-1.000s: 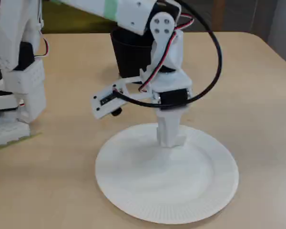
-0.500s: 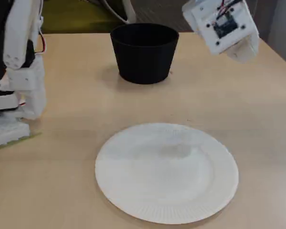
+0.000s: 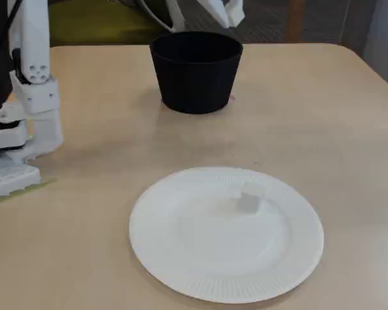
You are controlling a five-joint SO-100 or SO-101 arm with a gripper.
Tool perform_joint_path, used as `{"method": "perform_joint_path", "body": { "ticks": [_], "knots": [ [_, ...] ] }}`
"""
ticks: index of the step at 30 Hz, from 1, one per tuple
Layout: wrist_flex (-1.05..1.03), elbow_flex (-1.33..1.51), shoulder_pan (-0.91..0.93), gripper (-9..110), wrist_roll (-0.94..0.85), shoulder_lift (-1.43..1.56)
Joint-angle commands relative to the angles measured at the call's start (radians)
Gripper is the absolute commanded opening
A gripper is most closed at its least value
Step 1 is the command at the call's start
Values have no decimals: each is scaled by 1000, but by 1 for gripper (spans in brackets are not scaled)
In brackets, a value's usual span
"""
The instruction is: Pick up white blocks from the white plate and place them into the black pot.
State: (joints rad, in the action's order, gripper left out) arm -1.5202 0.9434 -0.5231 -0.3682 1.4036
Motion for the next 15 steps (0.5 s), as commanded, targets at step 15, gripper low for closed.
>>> {"method": "perform_joint_path", "body": {
  "ticks": [15],
  "knots": [
    [-127, 14, -193, -2, -127, -5]
  ]
}}
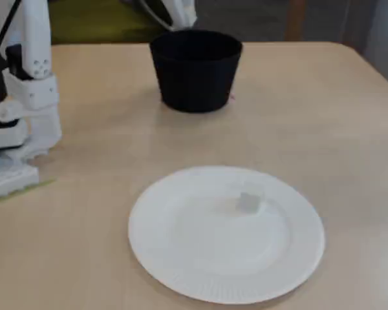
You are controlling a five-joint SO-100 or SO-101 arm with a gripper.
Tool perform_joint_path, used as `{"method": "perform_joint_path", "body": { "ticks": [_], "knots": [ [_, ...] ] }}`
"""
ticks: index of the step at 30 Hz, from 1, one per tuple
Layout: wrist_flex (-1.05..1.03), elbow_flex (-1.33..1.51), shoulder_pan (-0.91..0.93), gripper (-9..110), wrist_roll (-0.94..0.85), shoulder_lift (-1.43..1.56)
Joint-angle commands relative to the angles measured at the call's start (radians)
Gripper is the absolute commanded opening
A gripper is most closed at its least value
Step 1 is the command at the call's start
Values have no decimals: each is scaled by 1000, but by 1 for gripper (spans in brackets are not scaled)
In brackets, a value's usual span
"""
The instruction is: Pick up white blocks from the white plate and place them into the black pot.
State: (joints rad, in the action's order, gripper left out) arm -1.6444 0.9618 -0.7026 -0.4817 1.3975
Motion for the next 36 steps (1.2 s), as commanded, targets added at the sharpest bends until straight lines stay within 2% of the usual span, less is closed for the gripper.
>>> {"method": "perform_joint_path", "body": {
  "ticks": [1, 8, 10, 11, 14, 17, 19, 21, 26, 29, 33, 36],
  "knots": [
    [2, -5, -12, -2, -14, -11],
    [104, -9, 31, 0, 48, -71],
    [107, -14, 46, 22, 26, -71],
    [107, -14, 52, 28, 23, -66],
    [94, -15, 77, 34, 43, -52],
    [66, -15, 121, 22, 84, -29],
    [57, -9, 158, 2, 101, -3],
    [21, -9, 232, -2, 124, 25],
    [-14, 89, 563, -2, 189, 147],
    [-6, 140, 730, -2, 301, 143],
    [-2, 143, 839, -2, 460, 18],
    [-2, 149, 908, -2, 508, -54]
  ]
}}
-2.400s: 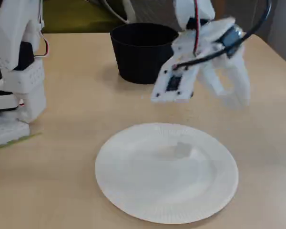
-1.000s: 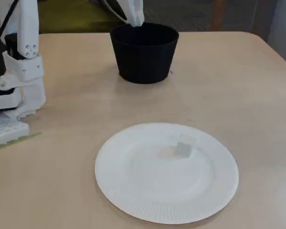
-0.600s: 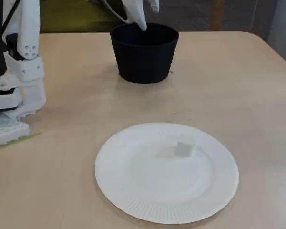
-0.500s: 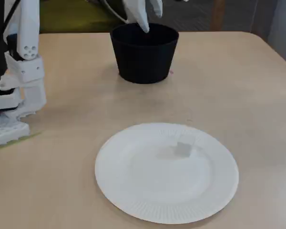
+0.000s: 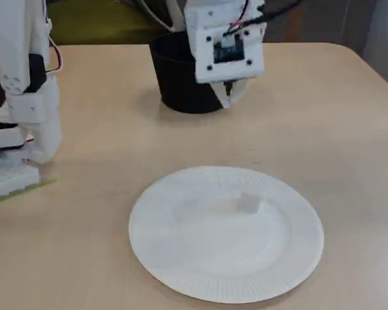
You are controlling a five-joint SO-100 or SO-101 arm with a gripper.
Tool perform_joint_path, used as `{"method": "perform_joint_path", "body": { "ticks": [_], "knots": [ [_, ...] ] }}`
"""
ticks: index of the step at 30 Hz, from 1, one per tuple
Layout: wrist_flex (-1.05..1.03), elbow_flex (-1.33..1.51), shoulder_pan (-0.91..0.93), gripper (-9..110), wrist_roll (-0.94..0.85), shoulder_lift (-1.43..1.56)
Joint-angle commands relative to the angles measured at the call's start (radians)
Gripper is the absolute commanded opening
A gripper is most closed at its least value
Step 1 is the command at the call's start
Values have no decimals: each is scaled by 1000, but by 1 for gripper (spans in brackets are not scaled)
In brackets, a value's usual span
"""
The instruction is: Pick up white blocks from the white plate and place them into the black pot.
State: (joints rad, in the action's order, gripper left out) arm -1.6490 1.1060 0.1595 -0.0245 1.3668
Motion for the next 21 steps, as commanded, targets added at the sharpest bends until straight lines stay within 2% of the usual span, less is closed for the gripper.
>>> {"method": "perform_joint_path", "body": {
  "ticks": [1, 8, 11, 13, 21],
  "knots": [
    [3, 18, 66, -2, 69, -35],
    [35, 9, 121, -1, 225, -130],
    [55, 9, 123, 21, 209, -130],
    [81, 9, 126, 29, 181, -129],
    [137, 9, 160, 31, 161, -213]
  ]
}}
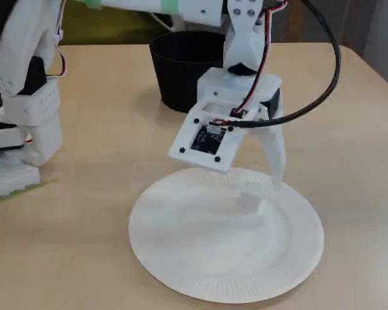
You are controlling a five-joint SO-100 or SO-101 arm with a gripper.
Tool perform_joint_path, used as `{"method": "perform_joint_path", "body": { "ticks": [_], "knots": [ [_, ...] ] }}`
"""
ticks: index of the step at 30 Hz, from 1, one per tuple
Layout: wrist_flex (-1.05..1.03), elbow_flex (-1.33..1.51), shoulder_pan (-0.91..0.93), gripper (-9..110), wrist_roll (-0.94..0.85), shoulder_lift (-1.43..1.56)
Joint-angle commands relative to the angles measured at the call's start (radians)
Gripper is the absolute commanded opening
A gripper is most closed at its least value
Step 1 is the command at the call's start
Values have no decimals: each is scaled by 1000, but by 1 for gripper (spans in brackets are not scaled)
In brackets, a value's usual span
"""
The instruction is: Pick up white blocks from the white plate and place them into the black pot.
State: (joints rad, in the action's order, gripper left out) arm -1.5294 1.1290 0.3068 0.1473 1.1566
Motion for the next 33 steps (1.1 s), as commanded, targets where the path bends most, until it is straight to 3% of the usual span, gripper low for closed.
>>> {"method": "perform_joint_path", "body": {
  "ticks": [1, 12, 23, 25, 29, 33],
  "knots": [
    [23, -14, 12, 31, -11, -12],
    [112, -8, -5, 33, -6, -75],
    [179, -14, -17, 27, 26, -141],
    [195, -14, -18, 22, 37, -150],
    [221, -14, -6, -1, 78, -163],
    [230, -14, 5, -2, 64, -160]
  ]
}}
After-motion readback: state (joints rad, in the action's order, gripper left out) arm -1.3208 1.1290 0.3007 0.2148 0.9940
